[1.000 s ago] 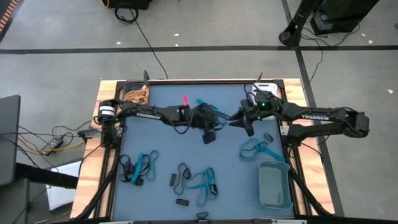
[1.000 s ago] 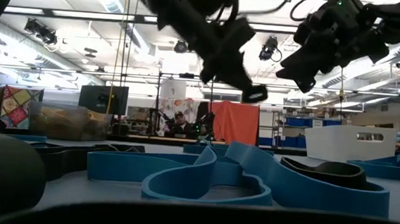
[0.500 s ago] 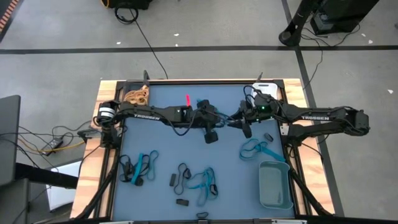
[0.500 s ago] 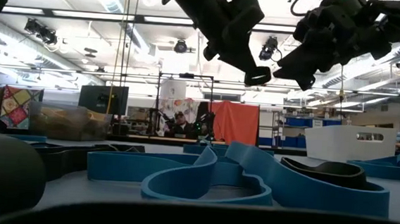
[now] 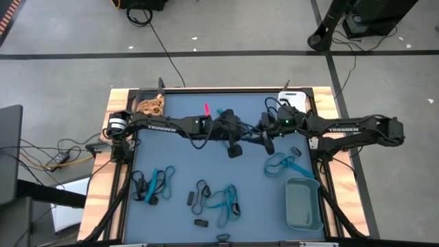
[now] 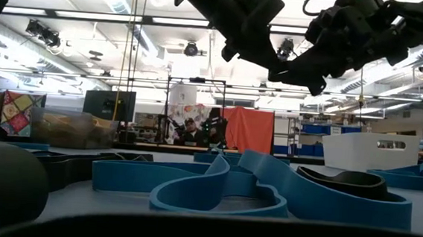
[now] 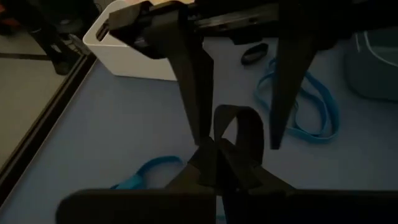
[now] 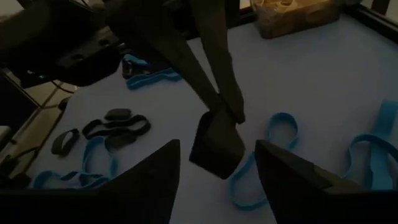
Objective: Sort rubber bands into baskets
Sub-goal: Put the black rubber band into the white bin
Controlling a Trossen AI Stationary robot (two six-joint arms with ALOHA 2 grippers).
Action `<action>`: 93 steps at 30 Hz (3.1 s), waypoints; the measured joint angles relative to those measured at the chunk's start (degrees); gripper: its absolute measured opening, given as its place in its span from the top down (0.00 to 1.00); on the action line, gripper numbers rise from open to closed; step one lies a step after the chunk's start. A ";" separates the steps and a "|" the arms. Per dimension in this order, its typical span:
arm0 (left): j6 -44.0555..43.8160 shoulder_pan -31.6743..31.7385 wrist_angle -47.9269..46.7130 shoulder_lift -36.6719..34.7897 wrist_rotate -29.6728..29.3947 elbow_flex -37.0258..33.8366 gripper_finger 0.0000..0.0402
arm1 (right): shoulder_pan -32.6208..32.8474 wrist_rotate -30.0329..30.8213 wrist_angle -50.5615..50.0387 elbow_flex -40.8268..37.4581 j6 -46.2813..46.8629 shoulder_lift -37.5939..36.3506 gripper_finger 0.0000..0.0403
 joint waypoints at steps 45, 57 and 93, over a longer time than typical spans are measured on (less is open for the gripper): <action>-9.69 -8.76 -34.64 -9.70 -5.66 -1.14 0.82 | -8.67 45.89 -44.24 0.18 15.37 -23.93 0.99; -12.66 -8.67 -28.53 -9.99 -5.80 -12.55 0.82 | -13.27 47.69 -54.37 2.62 22.84 -21.10 0.99; 1.62 7.22 -6.62 -9.99 -1.59 -20.87 0.82 | -3.24 22.90 -82.80 14.14 31.65 -12.08 0.60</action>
